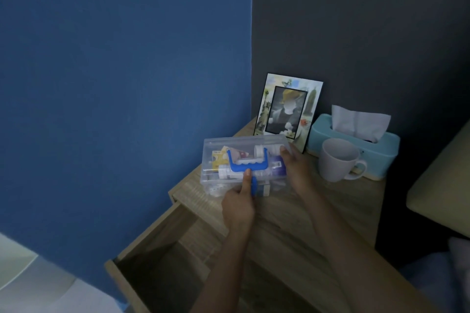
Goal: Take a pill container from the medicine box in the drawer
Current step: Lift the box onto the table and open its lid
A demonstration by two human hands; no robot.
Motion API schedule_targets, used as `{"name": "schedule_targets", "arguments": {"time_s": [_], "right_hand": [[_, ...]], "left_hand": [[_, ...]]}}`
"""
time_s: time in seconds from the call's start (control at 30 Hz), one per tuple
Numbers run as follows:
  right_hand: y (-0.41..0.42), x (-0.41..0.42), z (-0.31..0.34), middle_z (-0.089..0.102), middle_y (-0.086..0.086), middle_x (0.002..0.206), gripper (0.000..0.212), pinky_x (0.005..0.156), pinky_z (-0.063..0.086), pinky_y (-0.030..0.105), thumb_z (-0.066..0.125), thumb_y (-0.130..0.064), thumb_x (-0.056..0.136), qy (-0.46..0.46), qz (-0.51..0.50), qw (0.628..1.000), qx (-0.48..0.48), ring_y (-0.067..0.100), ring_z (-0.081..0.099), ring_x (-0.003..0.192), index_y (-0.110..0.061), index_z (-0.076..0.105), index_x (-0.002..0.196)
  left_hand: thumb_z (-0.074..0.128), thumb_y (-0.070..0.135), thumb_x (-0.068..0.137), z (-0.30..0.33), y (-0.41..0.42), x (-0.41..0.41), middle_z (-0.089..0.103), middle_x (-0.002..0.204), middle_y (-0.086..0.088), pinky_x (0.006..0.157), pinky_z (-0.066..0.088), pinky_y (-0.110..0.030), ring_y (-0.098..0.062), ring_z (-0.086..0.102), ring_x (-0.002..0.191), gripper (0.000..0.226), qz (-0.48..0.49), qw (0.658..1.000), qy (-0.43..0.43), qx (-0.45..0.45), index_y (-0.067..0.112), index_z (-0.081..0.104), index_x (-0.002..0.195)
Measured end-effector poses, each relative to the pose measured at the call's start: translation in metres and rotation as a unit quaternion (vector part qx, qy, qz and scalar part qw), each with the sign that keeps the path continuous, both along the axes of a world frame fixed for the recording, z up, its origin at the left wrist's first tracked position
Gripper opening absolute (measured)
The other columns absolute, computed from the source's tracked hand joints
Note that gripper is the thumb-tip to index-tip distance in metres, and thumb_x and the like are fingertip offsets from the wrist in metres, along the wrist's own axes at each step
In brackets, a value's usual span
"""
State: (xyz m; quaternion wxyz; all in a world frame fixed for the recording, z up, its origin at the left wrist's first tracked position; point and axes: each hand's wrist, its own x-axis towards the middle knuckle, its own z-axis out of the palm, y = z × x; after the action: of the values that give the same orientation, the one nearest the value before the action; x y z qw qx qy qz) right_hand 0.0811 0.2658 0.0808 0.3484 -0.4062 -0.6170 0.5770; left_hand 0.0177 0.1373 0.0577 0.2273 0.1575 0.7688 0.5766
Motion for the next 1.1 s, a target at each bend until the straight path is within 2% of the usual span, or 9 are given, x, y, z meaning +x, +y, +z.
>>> {"name": "schedule_targets", "arguments": {"time_s": [0.2,0.33,0.43,0.53,0.67,0.8,0.9,1.03,1.1], "right_hand": [[0.000,0.000,-0.001,0.068,-0.003,0.094,0.028,0.063,0.051,0.027,0.042,-0.030,0.100,0.016,0.001,1.000,0.003,0.012,0.067,0.080,-0.020,0.058,0.120],[-0.001,0.000,0.001,0.069,0.005,0.101,0.030,0.066,0.055,0.032,0.040,-0.033,0.100,0.007,0.005,1.000,0.010,0.019,0.069,0.082,-0.020,0.058,0.120],[-0.001,0.001,0.001,0.070,0.009,0.104,0.032,0.069,0.057,0.036,0.039,-0.033,0.100,-0.002,0.010,1.000,0.015,0.021,0.070,0.085,-0.018,0.057,0.122],[-0.001,0.002,0.001,0.069,0.011,0.111,0.036,0.069,0.055,0.033,0.044,-0.034,0.098,0.015,0.020,1.000,0.001,0.024,0.069,0.092,-0.015,0.055,0.127],[-0.014,0.017,-0.010,0.072,0.004,0.090,0.043,0.061,0.049,0.029,0.038,-0.046,0.097,0.017,-0.025,0.999,0.023,0.016,0.070,0.076,-0.013,0.065,0.102],[-0.035,0.033,-0.023,0.067,-0.009,0.066,0.054,0.061,0.045,0.021,0.021,-0.055,0.092,0.024,-0.037,0.999,0.019,-0.008,0.064,0.057,-0.026,0.062,0.073],[-0.034,0.031,-0.012,0.071,-0.009,0.073,0.058,0.064,0.051,0.020,0.018,-0.066,0.081,0.042,-0.015,0.999,0.001,-0.004,0.068,0.067,-0.030,0.064,0.079],[-0.017,0.020,0.011,0.076,-0.014,0.096,0.049,0.067,0.058,0.027,0.027,-0.066,0.088,0.097,0.024,0.995,-0.011,0.008,0.072,0.089,-0.040,0.066,0.101],[0.000,0.008,0.023,0.062,-0.010,0.130,0.057,0.092,0.054,0.038,0.029,-0.067,0.089,0.102,0.011,0.995,-0.009,0.015,0.061,0.118,-0.036,0.054,0.130]], "left_hand": [[0.040,0.061,0.090,-0.005,-0.001,0.004,0.063,0.061,0.003,0.063,0.045,-0.028,-0.012,0.059,0.063,0.055,-0.018,0.999,-0.010,0.049,0.022,0.059,0.056],[0.037,0.048,0.096,-0.008,-0.008,0.009,0.069,0.083,-0.002,0.067,0.050,-0.019,-0.008,0.064,0.076,0.044,-0.071,0.989,-0.063,0.112,0.017,0.067,0.088],[0.042,0.038,0.097,-0.015,-0.023,0.011,0.068,0.100,-0.014,0.084,0.053,-0.039,-0.024,0.064,0.093,0.032,-0.100,0.982,-0.106,0.120,0.014,0.062,0.101],[0.056,0.026,0.092,-0.022,-0.042,0.006,0.064,0.106,-0.003,0.079,0.053,-0.032,-0.021,0.062,0.099,0.014,-0.050,0.989,-0.086,0.106,0.023,0.057,0.106],[0.059,0.039,0.089,-0.012,-0.059,-0.011,0.058,0.116,0.001,0.080,0.048,-0.026,-0.020,0.057,0.108,0.029,0.129,0.985,0.037,0.112,0.025,0.053,0.113],[0.036,0.062,0.089,0.002,-0.055,-0.029,0.044,0.148,-0.002,0.109,0.038,-0.049,-0.021,0.044,0.134,0.066,0.074,0.989,0.012,0.130,0.024,0.038,0.143],[0.028,0.071,0.082,0.009,-0.050,-0.031,0.055,0.136,0.011,0.109,0.039,-0.036,-0.007,0.049,0.127,0.065,0.020,0.986,0.027,0.166,0.037,0.049,0.134],[0.026,0.074,0.078,0.007,-0.044,-0.034,0.036,0.153,0.005,0.106,0.025,-0.026,-0.013,0.030,0.142,0.085,0.037,0.988,0.018,0.148,0.026,0.031,0.148],[0.025,0.075,0.077,0.005,-0.042,-0.035,0.031,0.156,0.003,0.107,0.022,-0.025,-0.012,0.026,0.143,0.088,0.042,0.988,0.034,0.143,0.025,0.028,0.149]]}}
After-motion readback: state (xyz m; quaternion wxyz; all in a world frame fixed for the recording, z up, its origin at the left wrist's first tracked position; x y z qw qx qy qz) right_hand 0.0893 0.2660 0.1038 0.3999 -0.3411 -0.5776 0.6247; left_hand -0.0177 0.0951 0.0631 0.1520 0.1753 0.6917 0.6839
